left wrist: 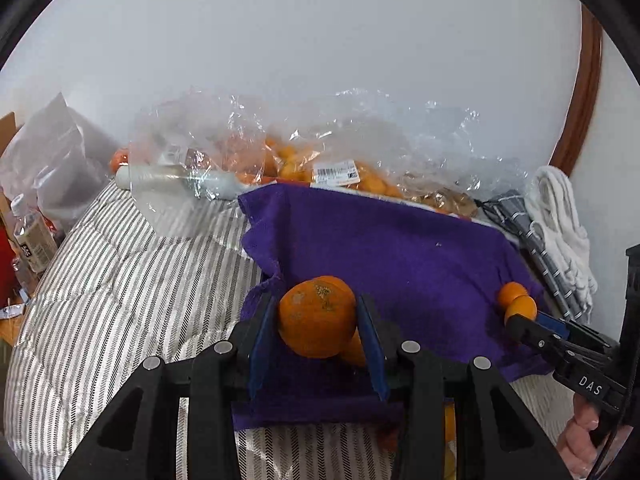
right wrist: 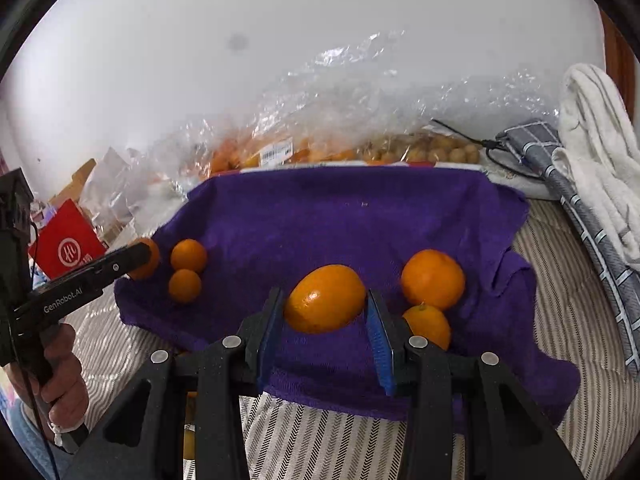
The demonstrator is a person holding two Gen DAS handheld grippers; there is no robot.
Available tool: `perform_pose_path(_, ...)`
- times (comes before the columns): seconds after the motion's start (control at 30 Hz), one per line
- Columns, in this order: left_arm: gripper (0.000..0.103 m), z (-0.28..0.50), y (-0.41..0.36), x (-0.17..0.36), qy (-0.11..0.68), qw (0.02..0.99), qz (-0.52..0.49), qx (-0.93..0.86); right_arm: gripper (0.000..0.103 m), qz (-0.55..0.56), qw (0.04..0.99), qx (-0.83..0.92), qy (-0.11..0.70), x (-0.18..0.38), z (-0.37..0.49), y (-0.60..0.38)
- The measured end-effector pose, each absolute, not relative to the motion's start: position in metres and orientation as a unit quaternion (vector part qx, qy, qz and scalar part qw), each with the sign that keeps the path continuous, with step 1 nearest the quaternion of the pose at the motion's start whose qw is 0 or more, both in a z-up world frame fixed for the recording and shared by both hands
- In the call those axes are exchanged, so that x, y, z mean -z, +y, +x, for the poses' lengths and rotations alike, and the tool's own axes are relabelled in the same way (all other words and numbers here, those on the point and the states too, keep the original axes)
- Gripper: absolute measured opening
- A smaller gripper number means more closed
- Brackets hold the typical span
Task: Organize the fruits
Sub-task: 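Lower both oranges onto the towel and open both tools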
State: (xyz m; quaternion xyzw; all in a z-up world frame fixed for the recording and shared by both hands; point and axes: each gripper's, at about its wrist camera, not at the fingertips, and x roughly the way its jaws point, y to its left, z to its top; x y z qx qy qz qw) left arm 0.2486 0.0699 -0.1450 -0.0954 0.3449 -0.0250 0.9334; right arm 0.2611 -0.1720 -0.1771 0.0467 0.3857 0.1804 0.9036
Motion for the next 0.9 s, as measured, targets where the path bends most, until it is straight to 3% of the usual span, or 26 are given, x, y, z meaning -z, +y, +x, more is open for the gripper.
perform_pose_path(0.7, 0.039, 0.255, 0.062, 0.159, 0.373, 0.924, -0.082, 0.011, 0.042, 0.017, 0.89, -0.176, 0.42, 0.201, 0.27, -0.158)
perform_pose_path(0.9, 0.043, 0.252, 0.067, 0.154, 0.364, 0.926, -0.1, 0.02, 0.06, 0.01, 0.897, -0.171, 0.407, 0.195, 0.264, -0.158)
